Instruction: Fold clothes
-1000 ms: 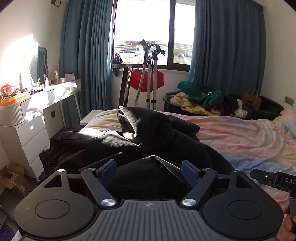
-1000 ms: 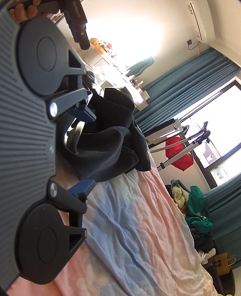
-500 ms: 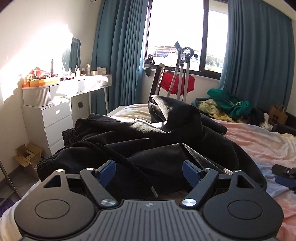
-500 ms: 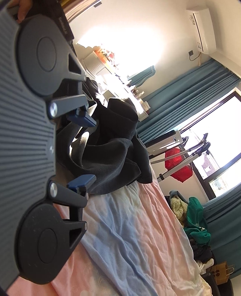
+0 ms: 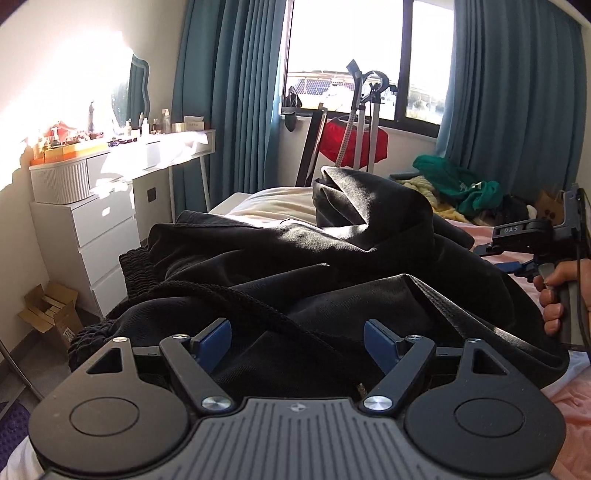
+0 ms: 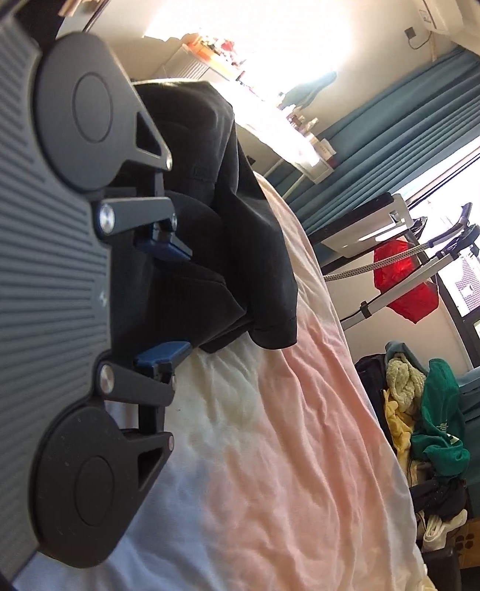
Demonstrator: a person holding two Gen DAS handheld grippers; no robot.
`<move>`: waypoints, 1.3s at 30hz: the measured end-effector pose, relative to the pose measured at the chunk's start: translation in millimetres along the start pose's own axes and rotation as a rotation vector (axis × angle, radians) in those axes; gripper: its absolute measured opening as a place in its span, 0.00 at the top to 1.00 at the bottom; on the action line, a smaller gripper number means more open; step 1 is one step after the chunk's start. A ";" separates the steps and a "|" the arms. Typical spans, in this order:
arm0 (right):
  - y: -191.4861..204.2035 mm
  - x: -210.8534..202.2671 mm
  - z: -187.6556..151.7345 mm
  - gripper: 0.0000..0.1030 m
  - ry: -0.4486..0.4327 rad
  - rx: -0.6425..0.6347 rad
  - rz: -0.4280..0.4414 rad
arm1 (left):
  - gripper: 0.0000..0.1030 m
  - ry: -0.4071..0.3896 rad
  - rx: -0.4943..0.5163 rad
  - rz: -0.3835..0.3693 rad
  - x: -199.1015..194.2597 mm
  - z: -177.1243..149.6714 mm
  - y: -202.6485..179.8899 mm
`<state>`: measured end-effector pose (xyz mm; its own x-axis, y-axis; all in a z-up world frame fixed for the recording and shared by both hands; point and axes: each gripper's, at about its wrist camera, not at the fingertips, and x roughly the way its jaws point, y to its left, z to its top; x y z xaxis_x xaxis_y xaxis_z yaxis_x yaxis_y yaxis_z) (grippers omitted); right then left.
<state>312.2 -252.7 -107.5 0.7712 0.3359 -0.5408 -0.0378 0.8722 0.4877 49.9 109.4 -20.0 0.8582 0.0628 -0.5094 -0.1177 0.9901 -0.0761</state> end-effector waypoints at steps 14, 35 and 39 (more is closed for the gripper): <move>-7.8 34.7 -6.3 0.94 0.017 -0.053 -0.059 | 0.21 0.041 -0.065 -0.034 37.7 -5.1 9.2; -198.8 -244.7 -30.7 0.97 -0.395 0.344 -0.317 | 0.20 0.106 -0.447 -0.167 8.0 -23.4 53.4; -232.6 -257.0 -52.8 0.96 -0.366 0.521 -0.205 | 0.18 0.109 -0.555 -0.167 -2.3 -24.2 71.0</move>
<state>89.3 -523.1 -118.1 0.8993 -0.0405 -0.4354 0.3736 0.5885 0.7170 27.5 176.5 -45.0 0.8345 -0.1307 -0.5353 -0.2546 0.7702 -0.5848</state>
